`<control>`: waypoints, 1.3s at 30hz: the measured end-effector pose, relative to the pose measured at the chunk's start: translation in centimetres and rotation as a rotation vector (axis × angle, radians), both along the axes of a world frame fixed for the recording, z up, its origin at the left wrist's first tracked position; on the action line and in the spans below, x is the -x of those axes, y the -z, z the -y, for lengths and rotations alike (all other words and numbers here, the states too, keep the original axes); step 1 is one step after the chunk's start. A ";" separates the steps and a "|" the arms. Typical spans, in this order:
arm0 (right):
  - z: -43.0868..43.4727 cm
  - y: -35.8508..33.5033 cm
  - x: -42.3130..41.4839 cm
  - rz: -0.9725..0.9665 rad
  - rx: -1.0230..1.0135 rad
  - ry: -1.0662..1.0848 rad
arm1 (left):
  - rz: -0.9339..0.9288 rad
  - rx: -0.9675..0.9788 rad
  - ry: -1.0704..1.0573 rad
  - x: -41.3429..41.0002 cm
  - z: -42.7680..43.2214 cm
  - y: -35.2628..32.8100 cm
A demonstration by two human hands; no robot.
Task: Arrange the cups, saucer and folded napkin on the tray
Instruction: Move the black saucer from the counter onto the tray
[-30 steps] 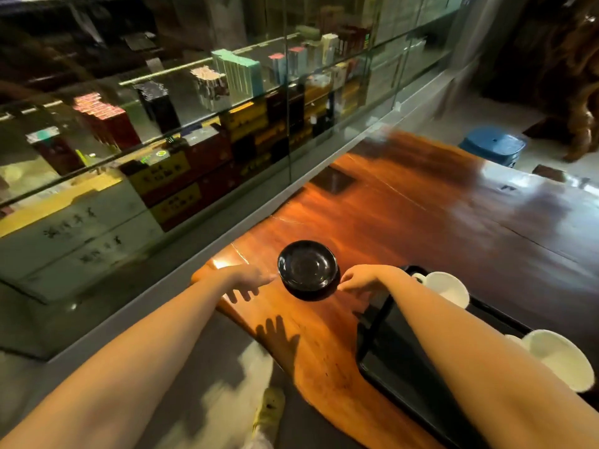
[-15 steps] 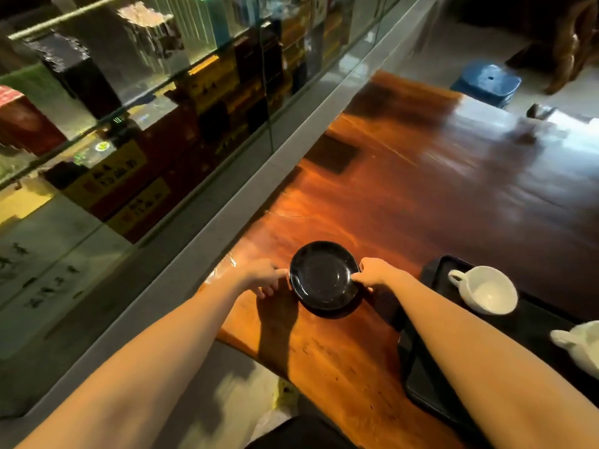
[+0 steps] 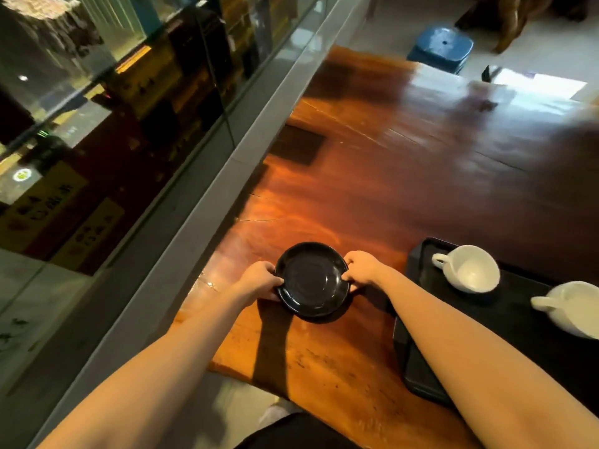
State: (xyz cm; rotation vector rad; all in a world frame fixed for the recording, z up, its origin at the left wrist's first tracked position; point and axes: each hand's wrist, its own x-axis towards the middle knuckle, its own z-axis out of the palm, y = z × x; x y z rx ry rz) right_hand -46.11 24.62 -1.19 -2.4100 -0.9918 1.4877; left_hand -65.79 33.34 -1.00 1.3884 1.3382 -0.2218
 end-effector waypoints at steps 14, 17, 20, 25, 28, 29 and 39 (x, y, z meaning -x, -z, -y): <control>10.5 -4.2 -5.8 -0.217 -0.282 0.385 | 0.181 -0.009 0.086 -6.4 4.3 -3.5; 15.1 -5.3 -7.8 -0.213 -0.320 0.466 | 0.222 -0.005 0.144 -9.2 7.2 -4.4; 20.3 -5.7 -10.2 -0.232 -0.333 0.576 | 0.251 0.020 0.186 -12.3 10.9 -4.4; 29.3 -5.3 -14.0 -0.225 -0.303 0.667 | 0.252 0.046 0.254 -17.5 19.2 -2.9; 34.2 -4.5 -16.7 -0.214 -0.288 0.703 | 0.207 -0.021 0.333 -20.3 24.1 -1.8; 35.6 -4.2 -17.5 -0.210 -0.277 0.703 | 0.198 -0.031 0.359 -21.2 25.6 -1.3; 41.7 0.0 -22.5 -0.071 -0.218 0.693 | 0.099 0.129 0.130 -26.9 34.4 1.2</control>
